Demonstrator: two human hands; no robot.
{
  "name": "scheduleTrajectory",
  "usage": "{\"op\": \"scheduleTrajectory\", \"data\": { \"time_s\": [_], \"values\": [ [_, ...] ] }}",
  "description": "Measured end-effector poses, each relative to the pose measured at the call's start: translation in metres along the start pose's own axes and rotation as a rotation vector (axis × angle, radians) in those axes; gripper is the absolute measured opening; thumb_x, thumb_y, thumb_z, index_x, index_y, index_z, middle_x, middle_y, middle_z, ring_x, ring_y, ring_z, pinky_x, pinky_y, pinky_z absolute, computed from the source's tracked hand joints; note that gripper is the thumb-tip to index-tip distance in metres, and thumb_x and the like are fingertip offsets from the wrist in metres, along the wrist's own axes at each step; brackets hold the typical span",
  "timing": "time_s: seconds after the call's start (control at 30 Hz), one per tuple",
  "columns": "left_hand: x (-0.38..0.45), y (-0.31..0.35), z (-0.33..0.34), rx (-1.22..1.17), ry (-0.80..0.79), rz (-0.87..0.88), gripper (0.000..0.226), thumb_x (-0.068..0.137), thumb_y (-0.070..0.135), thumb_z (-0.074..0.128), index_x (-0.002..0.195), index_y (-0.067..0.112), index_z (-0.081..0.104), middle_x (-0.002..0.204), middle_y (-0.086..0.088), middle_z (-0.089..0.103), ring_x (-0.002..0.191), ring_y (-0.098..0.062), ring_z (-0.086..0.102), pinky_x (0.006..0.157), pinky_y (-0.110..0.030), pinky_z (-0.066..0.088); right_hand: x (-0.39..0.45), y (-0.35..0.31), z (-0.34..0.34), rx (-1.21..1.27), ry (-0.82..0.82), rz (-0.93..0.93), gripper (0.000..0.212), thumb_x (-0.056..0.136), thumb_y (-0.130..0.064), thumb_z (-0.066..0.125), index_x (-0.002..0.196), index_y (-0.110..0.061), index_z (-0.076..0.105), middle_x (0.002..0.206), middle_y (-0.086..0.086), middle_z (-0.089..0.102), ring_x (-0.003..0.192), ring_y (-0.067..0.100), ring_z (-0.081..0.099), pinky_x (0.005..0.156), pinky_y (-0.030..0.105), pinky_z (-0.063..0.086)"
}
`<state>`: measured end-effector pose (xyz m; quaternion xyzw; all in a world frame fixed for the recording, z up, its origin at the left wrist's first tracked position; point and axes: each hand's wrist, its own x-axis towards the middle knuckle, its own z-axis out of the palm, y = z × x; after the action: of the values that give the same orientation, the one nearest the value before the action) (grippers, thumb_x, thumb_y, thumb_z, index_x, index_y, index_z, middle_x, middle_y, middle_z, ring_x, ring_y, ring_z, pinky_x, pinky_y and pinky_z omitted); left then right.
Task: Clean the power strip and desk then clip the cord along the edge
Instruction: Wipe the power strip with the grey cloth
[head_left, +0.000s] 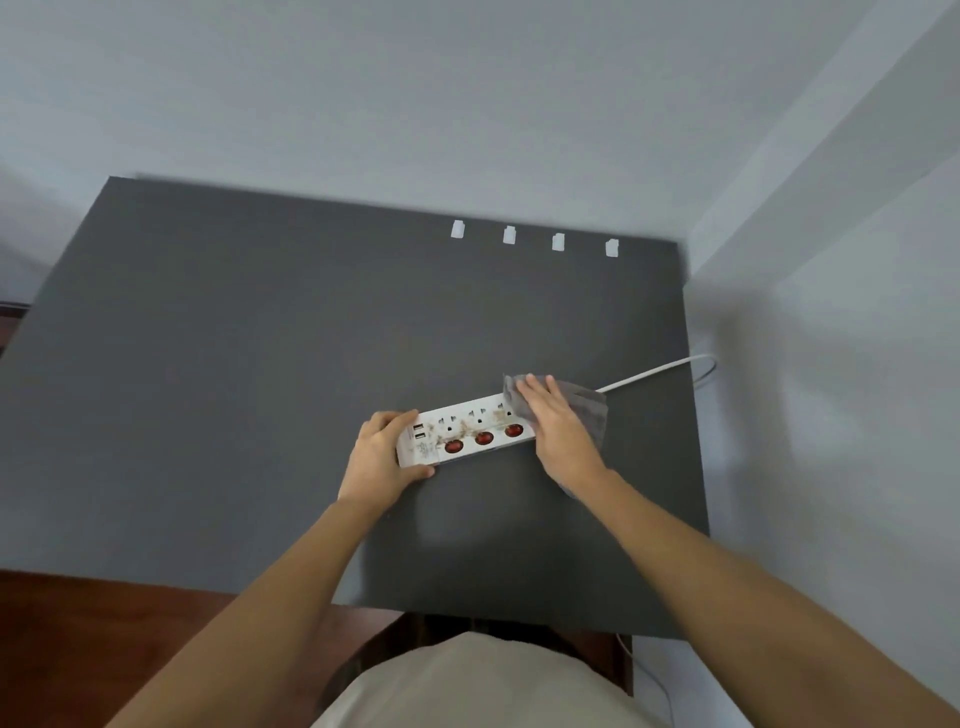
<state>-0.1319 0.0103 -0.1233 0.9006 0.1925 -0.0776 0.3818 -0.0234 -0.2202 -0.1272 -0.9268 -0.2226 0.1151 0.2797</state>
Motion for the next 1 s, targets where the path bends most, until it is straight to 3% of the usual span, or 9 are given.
{"op": "scheduleTrajectory", "data": {
  "time_s": [0.17,0.27,0.37,0.47,0.57,0.67,0.8,0.9,1.0],
  "values": [
    [0.001,-0.001,-0.001,0.002,-0.005,-0.016,0.082,0.063,0.025,0.086,0.137,0.019,0.050,0.130,0.001,0.049,0.122,-0.018,0.043,0.106,-0.030,0.035,-0.027,0.013,0.016,-0.177,-0.118,-0.196,0.078,0.083,0.015,0.044,0.147,-0.022,0.018,0.156,-0.007,0.013,0.145,0.014,0.000,0.119,0.035,0.005],
    [0.002,-0.002,-0.001,0.001,-0.005,-0.012,0.083,0.062,0.025,0.087,0.136,0.018,0.051,0.128,0.001,0.049,0.121,-0.018,0.044,0.105,-0.028,0.035,-0.044,0.016,0.003,-0.092,-0.191,-0.279,0.067,0.087,0.011,0.042,0.145,-0.019,0.026,0.153,-0.004,0.023,0.144,0.013,0.011,0.118,0.028,0.005],
    [0.002,-0.003,0.001,-0.010,0.002,-0.012,0.083,0.060,0.025,0.088,0.135,0.018,0.052,0.127,0.001,0.050,0.119,-0.018,0.045,0.103,-0.025,0.033,-0.040,0.012,-0.020,0.155,0.013,-0.173,0.052,0.085,0.011,0.043,0.134,-0.007,0.046,0.139,0.010,0.050,0.136,0.023,0.037,0.115,0.032,0.023],
    [0.002,-0.003,0.001,-0.025,0.008,-0.020,0.083,0.059,0.024,0.088,0.135,0.019,0.053,0.126,0.000,0.050,0.120,-0.019,0.046,0.102,-0.025,0.033,-0.014,0.000,-0.027,0.168,0.215,0.003,0.057,0.085,0.013,0.042,0.137,-0.010,0.043,0.143,0.007,0.046,0.139,0.022,0.030,0.116,0.034,0.021],
    [0.001,-0.002,0.001,-0.032,0.011,-0.023,0.083,0.060,0.024,0.088,0.135,0.019,0.052,0.127,0.001,0.050,0.121,-0.018,0.045,0.101,-0.022,0.030,0.003,-0.020,-0.005,0.050,0.020,0.023,0.063,0.087,0.011,0.042,0.144,-0.014,0.031,0.153,0.006,0.031,0.144,0.026,0.016,0.119,0.039,0.011],
    [0.001,-0.001,0.002,-0.041,0.009,-0.038,0.083,0.060,0.022,0.088,0.135,0.019,0.052,0.127,0.001,0.050,0.121,-0.018,0.044,0.101,-0.022,0.032,-0.014,-0.025,0.027,-0.060,-0.099,-0.098,0.071,0.085,0.014,0.040,0.147,-0.017,0.021,0.157,0.001,0.019,0.146,0.021,0.005,0.120,0.041,0.006],
    [0.001,-0.002,0.001,-0.061,0.007,-0.037,0.084,0.058,0.023,0.088,0.134,0.021,0.053,0.126,0.002,0.050,0.121,-0.019,0.046,0.104,-0.031,0.038,-0.040,-0.015,0.025,0.022,-0.225,-0.273,0.059,0.092,0.007,0.043,0.144,-0.018,0.031,0.153,-0.002,0.028,0.144,0.016,0.018,0.119,0.038,0.017],
    [0.004,-0.004,-0.002,-0.068,-0.036,-0.035,0.085,0.058,0.022,0.088,0.135,0.022,0.051,0.127,0.001,0.049,0.121,-0.020,0.046,0.105,-0.035,0.039,-0.034,-0.013,-0.002,0.253,-0.027,-0.208,0.048,0.089,0.008,0.045,0.133,-0.011,0.048,0.134,0.009,0.056,0.130,0.020,0.045,0.110,0.044,0.035],
    [0.008,-0.008,-0.007,-0.055,-0.084,-0.020,0.089,0.056,0.020,0.088,0.136,0.020,0.047,0.129,-0.001,0.050,0.120,-0.021,0.048,0.103,-0.033,0.039,-0.007,-0.022,-0.011,0.196,0.206,-0.025,0.055,0.086,0.013,0.042,0.136,-0.009,0.043,0.140,0.009,0.050,0.136,0.021,0.037,0.114,0.040,0.029]
  ]
}}
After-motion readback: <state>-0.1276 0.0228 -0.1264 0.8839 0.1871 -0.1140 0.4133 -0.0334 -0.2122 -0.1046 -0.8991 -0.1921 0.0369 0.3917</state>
